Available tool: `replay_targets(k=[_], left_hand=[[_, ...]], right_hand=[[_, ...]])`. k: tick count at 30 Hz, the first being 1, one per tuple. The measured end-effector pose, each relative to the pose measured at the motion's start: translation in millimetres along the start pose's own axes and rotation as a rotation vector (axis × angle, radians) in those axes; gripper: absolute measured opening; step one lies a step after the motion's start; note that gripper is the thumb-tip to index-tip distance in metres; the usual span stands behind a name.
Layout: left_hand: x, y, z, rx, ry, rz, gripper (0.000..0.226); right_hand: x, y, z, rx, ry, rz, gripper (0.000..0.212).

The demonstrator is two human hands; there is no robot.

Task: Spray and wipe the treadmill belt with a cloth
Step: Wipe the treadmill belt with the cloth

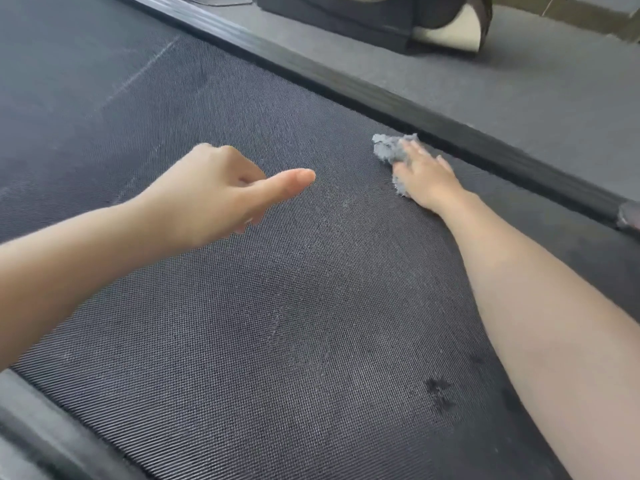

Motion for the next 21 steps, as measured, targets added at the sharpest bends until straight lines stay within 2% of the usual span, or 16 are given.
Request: replay_targets(k=[5,13,18,21], left_hand=[[-7.2,10.2,10.3,-0.019,0.028,-0.014,0.077],[-6.4,14.5,15.1,0.018,0.041,-0.052,0.074],[2.0,12.4,18.3,0.046,0.047,-0.072,0.073],[8.1,9.9,20.1,0.066,0.059,-0.082,0.075]], right_hand=[[-10.8,-6.4,32.5,-0.003,0.078,0.004,0.054],[7.2,-4.3,17.6,-0.049,0.081,0.023,0.053],[62.2,1.7,-16.8,-0.167,-0.01,0.005,0.053],[104.8,15.9,-43.5,-0.176,-0.171,0.013,0.051]])
Point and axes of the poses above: each hand's wrist, its own x-axis away from the middle knuckle, its own y-axis out of the palm, z = x × y, the point moved 1 cm from there along -x, towards the middle knuckle, and after that the axes turned 3 degrees about -y, right-handed, at the moved point
